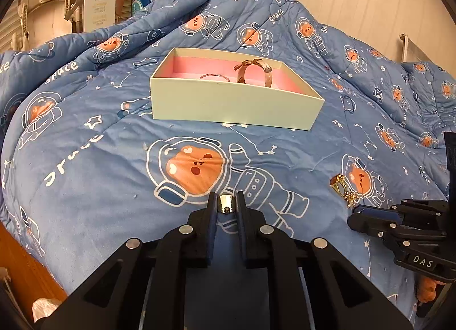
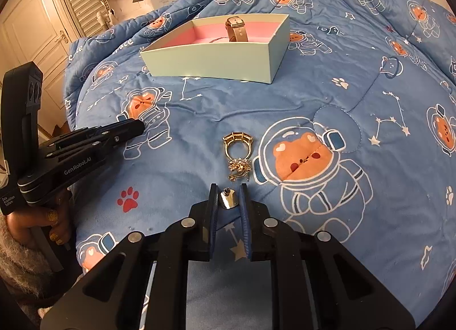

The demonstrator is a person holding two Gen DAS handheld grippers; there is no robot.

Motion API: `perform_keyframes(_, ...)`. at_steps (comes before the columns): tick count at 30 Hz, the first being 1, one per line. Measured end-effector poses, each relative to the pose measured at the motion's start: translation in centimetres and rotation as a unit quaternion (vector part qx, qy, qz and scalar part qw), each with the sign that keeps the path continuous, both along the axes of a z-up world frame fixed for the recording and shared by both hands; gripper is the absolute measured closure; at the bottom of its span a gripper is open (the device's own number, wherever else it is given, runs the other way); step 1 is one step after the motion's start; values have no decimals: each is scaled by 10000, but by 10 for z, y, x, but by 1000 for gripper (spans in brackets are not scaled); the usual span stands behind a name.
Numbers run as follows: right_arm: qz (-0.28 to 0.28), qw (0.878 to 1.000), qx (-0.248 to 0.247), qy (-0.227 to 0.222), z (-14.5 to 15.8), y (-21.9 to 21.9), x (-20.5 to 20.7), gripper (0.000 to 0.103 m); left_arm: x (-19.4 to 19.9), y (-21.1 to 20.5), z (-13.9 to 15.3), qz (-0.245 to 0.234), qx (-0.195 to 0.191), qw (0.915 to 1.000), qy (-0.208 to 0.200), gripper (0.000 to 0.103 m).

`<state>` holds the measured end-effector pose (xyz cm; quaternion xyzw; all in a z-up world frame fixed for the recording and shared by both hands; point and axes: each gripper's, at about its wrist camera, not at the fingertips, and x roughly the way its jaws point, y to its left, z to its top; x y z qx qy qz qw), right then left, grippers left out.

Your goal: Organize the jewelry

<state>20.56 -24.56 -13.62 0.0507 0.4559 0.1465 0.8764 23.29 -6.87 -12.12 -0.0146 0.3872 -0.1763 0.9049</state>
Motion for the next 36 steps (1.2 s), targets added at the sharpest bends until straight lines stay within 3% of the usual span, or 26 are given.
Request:
perform_keyframes(17,518,9973,493,-135,28,-9,2,88,-10,3,20,-40,-424,9991,81,90)
perform_keyframes(36,762,9938,353,-729,86,-2,76,88,36,2,76,-266,-277,9983,-431,90)
